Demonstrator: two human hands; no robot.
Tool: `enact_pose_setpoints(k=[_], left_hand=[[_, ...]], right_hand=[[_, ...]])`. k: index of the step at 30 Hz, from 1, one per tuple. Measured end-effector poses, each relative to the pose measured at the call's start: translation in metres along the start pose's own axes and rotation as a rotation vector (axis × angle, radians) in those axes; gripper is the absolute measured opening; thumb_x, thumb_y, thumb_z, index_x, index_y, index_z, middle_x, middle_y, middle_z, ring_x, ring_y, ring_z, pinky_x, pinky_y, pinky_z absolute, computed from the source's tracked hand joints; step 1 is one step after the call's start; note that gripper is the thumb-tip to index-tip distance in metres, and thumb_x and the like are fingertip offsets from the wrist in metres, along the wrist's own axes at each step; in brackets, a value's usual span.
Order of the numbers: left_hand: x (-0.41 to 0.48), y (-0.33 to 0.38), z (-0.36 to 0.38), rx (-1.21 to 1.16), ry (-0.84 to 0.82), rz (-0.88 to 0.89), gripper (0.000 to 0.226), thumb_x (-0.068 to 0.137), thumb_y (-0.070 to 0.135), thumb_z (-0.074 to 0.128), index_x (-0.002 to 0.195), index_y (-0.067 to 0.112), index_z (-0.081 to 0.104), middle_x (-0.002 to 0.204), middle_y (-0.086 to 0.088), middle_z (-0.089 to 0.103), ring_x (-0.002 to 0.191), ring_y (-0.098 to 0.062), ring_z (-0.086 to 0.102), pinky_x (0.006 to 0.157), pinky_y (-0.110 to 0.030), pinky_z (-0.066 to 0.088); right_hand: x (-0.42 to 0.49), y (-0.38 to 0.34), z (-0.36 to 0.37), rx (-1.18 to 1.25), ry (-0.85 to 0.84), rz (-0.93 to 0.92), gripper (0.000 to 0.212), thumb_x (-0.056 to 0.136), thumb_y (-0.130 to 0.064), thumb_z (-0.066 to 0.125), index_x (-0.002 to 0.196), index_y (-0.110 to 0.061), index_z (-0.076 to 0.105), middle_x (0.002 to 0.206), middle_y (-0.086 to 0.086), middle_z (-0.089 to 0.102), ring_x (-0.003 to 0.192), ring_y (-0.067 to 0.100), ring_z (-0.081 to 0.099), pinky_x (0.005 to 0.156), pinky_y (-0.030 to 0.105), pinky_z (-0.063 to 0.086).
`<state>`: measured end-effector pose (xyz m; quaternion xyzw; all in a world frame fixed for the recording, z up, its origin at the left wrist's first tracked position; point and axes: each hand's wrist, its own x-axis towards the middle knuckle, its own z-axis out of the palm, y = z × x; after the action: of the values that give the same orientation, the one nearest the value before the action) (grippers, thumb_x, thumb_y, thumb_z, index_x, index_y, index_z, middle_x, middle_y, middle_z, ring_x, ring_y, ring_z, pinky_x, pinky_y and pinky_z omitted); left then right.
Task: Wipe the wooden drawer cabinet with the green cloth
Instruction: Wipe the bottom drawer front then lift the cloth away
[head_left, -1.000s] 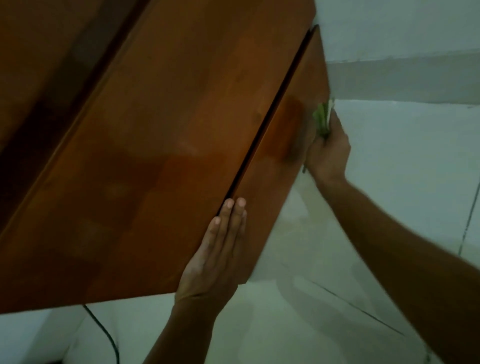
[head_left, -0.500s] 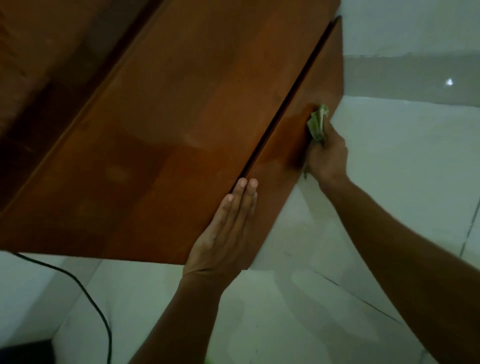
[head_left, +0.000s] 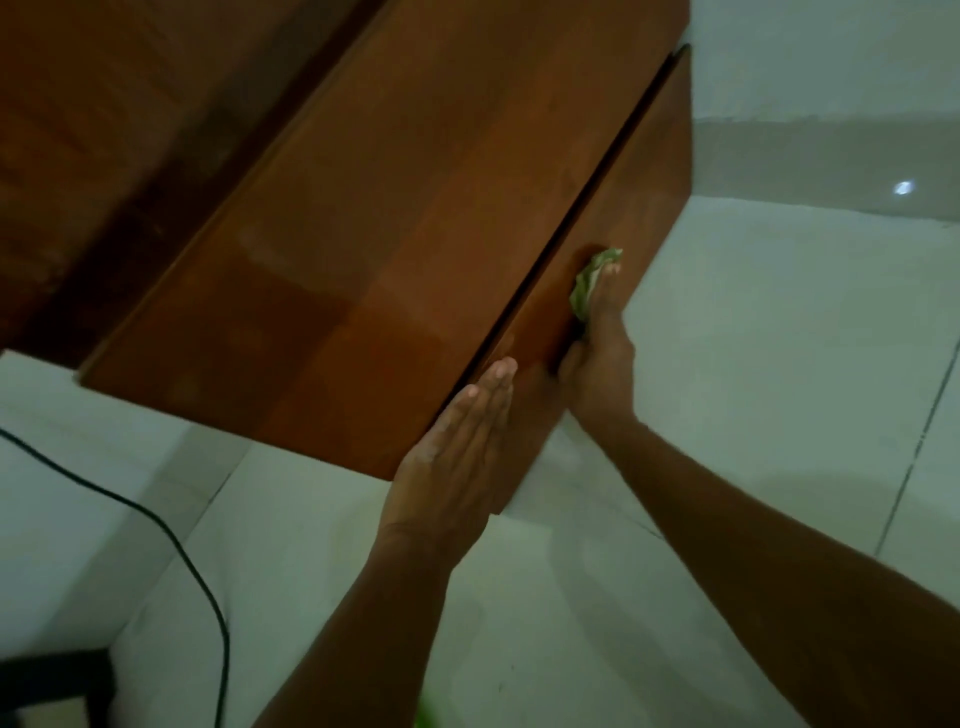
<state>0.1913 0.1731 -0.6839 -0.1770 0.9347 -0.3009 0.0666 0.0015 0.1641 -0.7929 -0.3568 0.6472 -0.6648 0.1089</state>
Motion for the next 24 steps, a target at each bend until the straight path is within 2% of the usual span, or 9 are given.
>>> enact_pose_setpoints(k=[2,4,6,9,12,15,17,19,24], left_hand=[[-0.004,0.004,-0.003,0.114,-0.036,0.019,0.066,0.096,0.014,0.022,0.153,-0.010,-0.002,0.163,-0.027,-0.005,0.153,-0.034,-0.002,0.124,-0.040,0.004],[-0.011,0.006,-0.011,0.114,-0.080,-0.031,0.067,0.096,0.013,0.025,0.153,-0.010,-0.003,0.163,-0.026,-0.009,0.153,-0.033,-0.006,0.124,-0.040,0.002],[-0.018,0.006,-0.011,0.088,-0.106,-0.041,0.066,0.096,0.012,0.023,0.153,-0.008,-0.004,0.164,-0.024,-0.012,0.153,-0.031,-0.009,0.124,-0.040,0.001],[-0.035,0.005,-0.012,0.024,-0.132,-0.072,0.062,0.096,0.012,0.009,0.154,-0.006,-0.003,0.164,-0.022,-0.014,0.153,-0.029,-0.010,0.124,-0.041,0.001],[-0.050,0.004,-0.010,-0.004,-0.145,-0.081,0.062,0.101,0.018,0.017,0.154,-0.005,-0.005,0.164,-0.021,-0.015,0.153,-0.028,-0.011,0.124,-0.042,0.003],[-0.057,0.006,-0.014,-0.055,-0.125,-0.127,0.066,0.106,0.029,0.023,0.154,-0.004,-0.006,0.164,-0.019,-0.017,0.153,-0.027,-0.014,0.124,-0.041,0.003],[-0.056,0.010,-0.019,-0.098,-0.095,-0.164,0.064,0.106,0.031,0.017,0.154,-0.004,-0.006,0.164,-0.018,-0.017,0.153,-0.026,-0.015,0.125,-0.042,0.003],[-0.055,0.013,-0.024,-0.131,-0.106,-0.198,0.065,0.105,0.035,0.013,0.155,-0.004,-0.003,0.165,-0.019,-0.014,0.153,-0.027,-0.014,0.125,-0.042,0.002],[-0.064,0.018,-0.030,-0.191,-0.129,-0.247,0.065,0.106,0.036,0.021,0.155,-0.002,0.003,0.165,-0.019,-0.007,0.154,-0.029,-0.007,0.125,-0.043,0.009]], right_hand=[[0.014,-0.001,-0.008,0.022,0.002,0.192,0.068,0.091,-0.002,0.036,0.155,-0.015,0.021,0.144,0.016,0.049,0.121,0.033,0.057,0.101,0.041,0.050],[0.009,-0.017,-0.020,0.016,0.030,0.148,0.064,0.091,-0.001,0.037,0.154,-0.008,0.026,0.144,0.007,0.049,0.124,0.026,0.057,0.105,0.027,0.046],[-0.025,-0.037,-0.019,0.053,0.048,0.021,0.058,0.093,-0.004,0.034,0.151,0.000,0.028,0.149,0.011,0.044,0.134,0.024,0.051,0.112,0.033,0.041],[-0.087,-0.053,0.002,0.050,-0.133,-0.106,0.053,0.097,0.003,0.039,0.149,0.004,0.027,0.158,0.018,0.027,0.148,0.027,0.027,0.120,0.043,0.028],[-0.107,-0.041,0.018,-0.053,-0.212,-0.185,0.057,0.099,-0.001,0.043,0.152,0.001,0.022,0.161,0.019,0.016,0.151,0.030,0.016,0.117,0.051,0.029],[-0.080,-0.024,0.016,-0.124,-0.140,-0.107,0.064,0.094,-0.001,0.040,0.154,-0.010,0.022,0.161,0.013,0.024,0.148,0.029,0.027,0.116,0.047,0.035],[-0.049,-0.018,0.007,-0.034,-0.053,0.173,0.057,0.097,-0.019,0.043,0.153,-0.019,0.031,0.147,0.000,0.046,0.131,0.022,0.050,0.107,0.027,0.041],[-0.027,-0.023,-0.007,-0.044,-0.076,0.264,0.059,0.096,-0.009,0.043,0.153,-0.015,0.030,0.135,-0.003,0.052,0.117,0.016,0.054,0.092,0.011,0.037],[-0.069,-0.071,-0.023,-0.002,-0.056,-0.070,0.056,0.095,-0.007,0.035,0.151,-0.002,0.030,0.148,0.018,0.047,0.129,0.022,0.052,0.107,0.024,0.042]])
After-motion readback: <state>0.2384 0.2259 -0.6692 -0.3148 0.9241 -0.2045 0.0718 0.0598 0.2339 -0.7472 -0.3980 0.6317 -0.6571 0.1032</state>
